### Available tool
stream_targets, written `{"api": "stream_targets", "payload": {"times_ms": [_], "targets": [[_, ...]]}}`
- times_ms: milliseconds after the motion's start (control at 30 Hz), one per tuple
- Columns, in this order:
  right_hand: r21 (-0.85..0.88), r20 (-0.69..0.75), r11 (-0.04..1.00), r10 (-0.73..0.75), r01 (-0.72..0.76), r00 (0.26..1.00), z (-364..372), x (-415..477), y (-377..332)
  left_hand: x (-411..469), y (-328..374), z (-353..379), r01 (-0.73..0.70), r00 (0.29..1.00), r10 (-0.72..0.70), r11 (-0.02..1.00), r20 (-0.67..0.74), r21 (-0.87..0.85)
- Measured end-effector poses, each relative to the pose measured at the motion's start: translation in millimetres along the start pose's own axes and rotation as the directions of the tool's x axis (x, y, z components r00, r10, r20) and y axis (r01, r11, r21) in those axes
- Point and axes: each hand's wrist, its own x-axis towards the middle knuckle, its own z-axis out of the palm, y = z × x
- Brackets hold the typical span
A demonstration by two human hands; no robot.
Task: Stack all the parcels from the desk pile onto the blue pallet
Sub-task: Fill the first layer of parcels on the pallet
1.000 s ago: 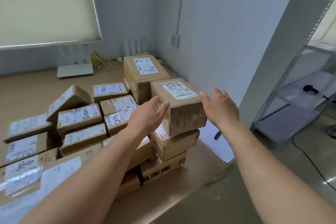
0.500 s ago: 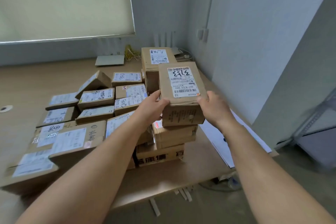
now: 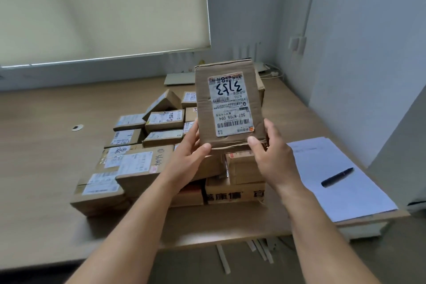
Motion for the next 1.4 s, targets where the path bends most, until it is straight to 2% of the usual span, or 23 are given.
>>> {"api": "stream_targets", "payload": {"times_ms": [200,600,1067,1400], "targets": [[0.030,0.147,0.998,-0.060,0.056,0.987,32,-13,-27,-19,-16,-49,-0.053,0.995,0.056,0.998,-0.082,0.035],[0.060,0.360,0.982,-0.188,0.179,0.914,160,-46,-120,-93,-49,-189,0.034,0.949,-0.028,0.999,-0.313,0.014],[0.111,0.415,0.942,-0.334,0.317,0.847,341,-122,-242,-200,-107,-378,0.111,0.888,-0.094,0.994,-0.449,0.010],[0.180,0.433,0.929,-0.369,0.322,0.823,444,-161,-296,-248,-138,-474,0.167,0.838,-0.145,0.986,-0.526,-0.005]]}}
